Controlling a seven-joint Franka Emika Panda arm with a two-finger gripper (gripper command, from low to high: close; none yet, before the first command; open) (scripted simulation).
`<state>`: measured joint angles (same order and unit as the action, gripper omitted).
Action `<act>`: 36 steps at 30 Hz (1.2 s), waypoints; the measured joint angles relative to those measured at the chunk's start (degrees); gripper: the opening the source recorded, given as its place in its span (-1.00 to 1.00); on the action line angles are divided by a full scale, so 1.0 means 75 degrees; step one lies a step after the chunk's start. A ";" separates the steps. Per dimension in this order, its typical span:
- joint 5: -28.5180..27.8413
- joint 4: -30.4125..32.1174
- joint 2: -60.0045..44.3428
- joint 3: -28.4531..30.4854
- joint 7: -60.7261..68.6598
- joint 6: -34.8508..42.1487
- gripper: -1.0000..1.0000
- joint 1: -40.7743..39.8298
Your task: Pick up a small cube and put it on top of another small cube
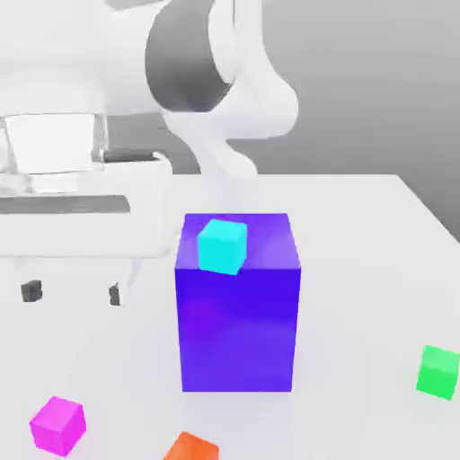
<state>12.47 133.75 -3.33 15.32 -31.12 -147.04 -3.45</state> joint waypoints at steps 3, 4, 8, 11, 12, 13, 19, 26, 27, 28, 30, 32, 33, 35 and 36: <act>0.0088 0.0039 -0.0808 0.0066 0.0162 -0.0273 0.00 -0.0192; 0.0098 0.0053 -0.1074 0.0099 0.0202 -0.0367 0.00 -0.0258; 0.0122 0.0081 -0.2127 0.0222 0.0344 -0.0797 0.00 -0.0519; 0.0496 -0.0081 -0.2959 -0.0106 0.0639 -0.1370 0.00 -0.0826; 0.0629 -0.0145 -0.3241 -0.0264 0.0740 -0.1581 0.00 -0.0958; 0.0697 -0.0183 -0.3404 -0.0358 0.0788 -0.1703 -1.00 -0.1038; 0.0732 -0.0202 -0.3485 -0.0408 0.0814 -0.1759 -1.00 -0.1081; -0.0171 -0.0271 -0.2500 0.0058 0.0356 -0.0836 -1.00 -0.0452; -0.0286 -0.0385 -0.2538 -0.0054 0.0375 -0.0802 -1.00 -0.0274; -0.0374 -0.0403 -0.2508 -0.0211 0.0389 -0.0767 -1.00 -0.0062; -0.0508 -0.0329 -0.2380 -0.0525 0.0404 -0.0712 -1.00 0.0339; -0.0637 -0.0209 -0.2219 -0.0836 0.0409 -0.0667 -1.00 0.0734; -0.0705 -0.0142 -0.2131 -0.0995 0.0408 -0.0646 -1.00 0.0929; -0.0848 0.0003 -0.1947 -0.1312 0.0401 -0.0608 -1.00 0.1329; -0.0924 0.0080 -0.1849 -0.1474 0.0394 -0.0590 -1.00 0.1532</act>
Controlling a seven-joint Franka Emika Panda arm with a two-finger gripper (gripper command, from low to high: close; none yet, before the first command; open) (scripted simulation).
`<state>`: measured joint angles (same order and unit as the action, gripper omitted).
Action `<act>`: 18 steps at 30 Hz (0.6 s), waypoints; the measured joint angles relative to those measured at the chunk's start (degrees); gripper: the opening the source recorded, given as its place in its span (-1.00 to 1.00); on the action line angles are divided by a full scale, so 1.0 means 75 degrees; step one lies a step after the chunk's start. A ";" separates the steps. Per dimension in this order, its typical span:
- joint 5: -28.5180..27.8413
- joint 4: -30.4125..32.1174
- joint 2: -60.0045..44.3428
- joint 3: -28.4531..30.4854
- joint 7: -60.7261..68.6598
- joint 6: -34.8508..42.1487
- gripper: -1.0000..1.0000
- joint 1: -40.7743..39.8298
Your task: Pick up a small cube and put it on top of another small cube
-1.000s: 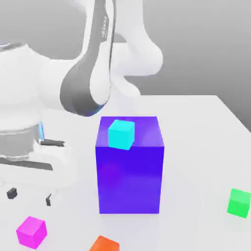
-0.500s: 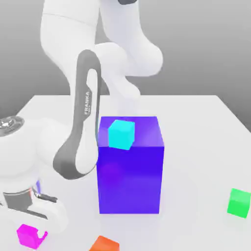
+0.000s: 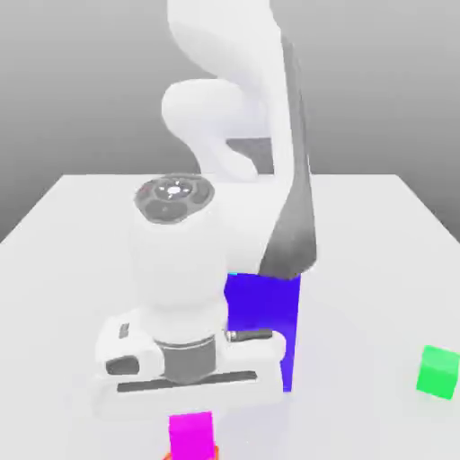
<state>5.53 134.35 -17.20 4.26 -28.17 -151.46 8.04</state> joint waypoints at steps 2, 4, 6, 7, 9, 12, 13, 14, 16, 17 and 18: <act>-0.0164 0.0160 0.0204 -0.0334 -0.0020 0.0034 -1.00 0.0414; -0.0345 0.0329 0.0421 -0.0683 -0.0047 0.0068 -1.00 0.0845; -0.0548 0.0502 0.0650 -0.1066 -0.0086 0.0103 -1.00 0.1289; -0.0660 0.0590 0.0769 -0.1267 -0.0111 0.0123 -1.00 0.1524; -0.0894 0.0799 0.1039 -0.1719 -0.0188 0.0199 -1.00 0.2023; -0.1403 0.0890 0.0677 -0.2069 -0.0501 -0.0188 -1.00 0.2630; -0.1535 0.0883 0.0434 -0.2017 -0.0590 -0.0413 -1.00 0.2746; -0.1679 0.0872 0.0170 -0.1950 -0.0693 -0.0658 -1.00 0.2832; -0.1752 0.0865 0.0029 -0.1908 -0.0746 -0.0789 1.00 0.2883; -0.1752 0.0865 0.0029 -0.1908 -0.0746 -0.0789 1.00 0.2883; -0.1752 0.0865 0.0029 -0.1908 -0.0746 -0.0789 1.00 0.2883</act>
